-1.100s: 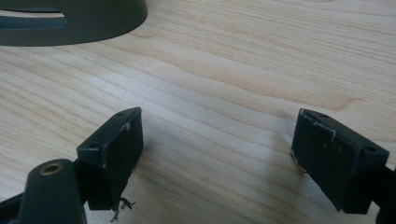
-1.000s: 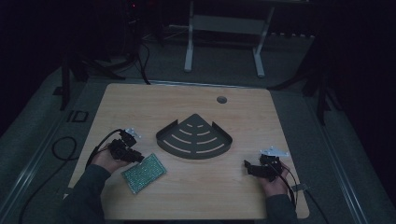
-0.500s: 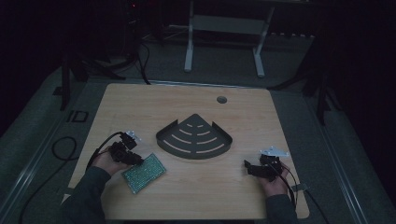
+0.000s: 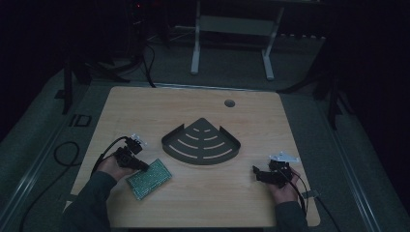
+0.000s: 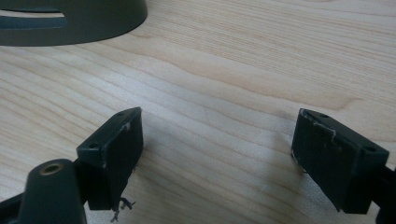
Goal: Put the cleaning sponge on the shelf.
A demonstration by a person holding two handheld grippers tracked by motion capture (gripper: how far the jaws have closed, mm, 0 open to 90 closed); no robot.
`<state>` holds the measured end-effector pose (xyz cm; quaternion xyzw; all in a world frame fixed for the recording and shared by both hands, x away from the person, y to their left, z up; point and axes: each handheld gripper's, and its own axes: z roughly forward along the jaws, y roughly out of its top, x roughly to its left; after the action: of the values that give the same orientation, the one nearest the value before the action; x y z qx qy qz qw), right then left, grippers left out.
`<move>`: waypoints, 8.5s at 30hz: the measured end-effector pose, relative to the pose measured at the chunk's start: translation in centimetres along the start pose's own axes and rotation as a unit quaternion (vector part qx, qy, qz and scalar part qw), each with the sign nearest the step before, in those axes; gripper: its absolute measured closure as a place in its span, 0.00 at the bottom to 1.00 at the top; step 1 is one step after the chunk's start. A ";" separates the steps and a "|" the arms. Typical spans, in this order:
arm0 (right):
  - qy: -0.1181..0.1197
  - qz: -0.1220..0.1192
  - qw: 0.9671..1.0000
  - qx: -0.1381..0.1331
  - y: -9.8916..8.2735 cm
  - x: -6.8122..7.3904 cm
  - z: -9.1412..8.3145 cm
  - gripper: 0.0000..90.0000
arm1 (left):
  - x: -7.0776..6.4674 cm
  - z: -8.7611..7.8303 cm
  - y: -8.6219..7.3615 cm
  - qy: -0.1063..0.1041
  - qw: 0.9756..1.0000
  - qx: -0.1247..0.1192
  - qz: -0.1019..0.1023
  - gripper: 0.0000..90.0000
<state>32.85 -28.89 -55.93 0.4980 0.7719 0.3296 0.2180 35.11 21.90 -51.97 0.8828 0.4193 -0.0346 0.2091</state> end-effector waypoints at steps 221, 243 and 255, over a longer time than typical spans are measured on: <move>0.002 -0.001 1.000 0.000 0.0 0.0 0.0 0.18 | -2.6 -1.5 18.5 0.132 0.990 -0.037 0.046 1.00; 0.002 -0.001 1.000 0.000 0.0 0.0 0.0 0.18 | -3.0 -0.1 18.5 0.145 0.988 -0.017 0.057 1.00; 0.002 -0.001 1.000 0.000 0.0 0.0 0.0 0.18 | -3.1 0.6 18.4 0.146 0.987 -0.006 0.059 1.00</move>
<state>32.88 -28.91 -55.93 0.4963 0.7729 0.3304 0.2172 47.00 9.09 -45.51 0.9002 0.3930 0.1097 0.1521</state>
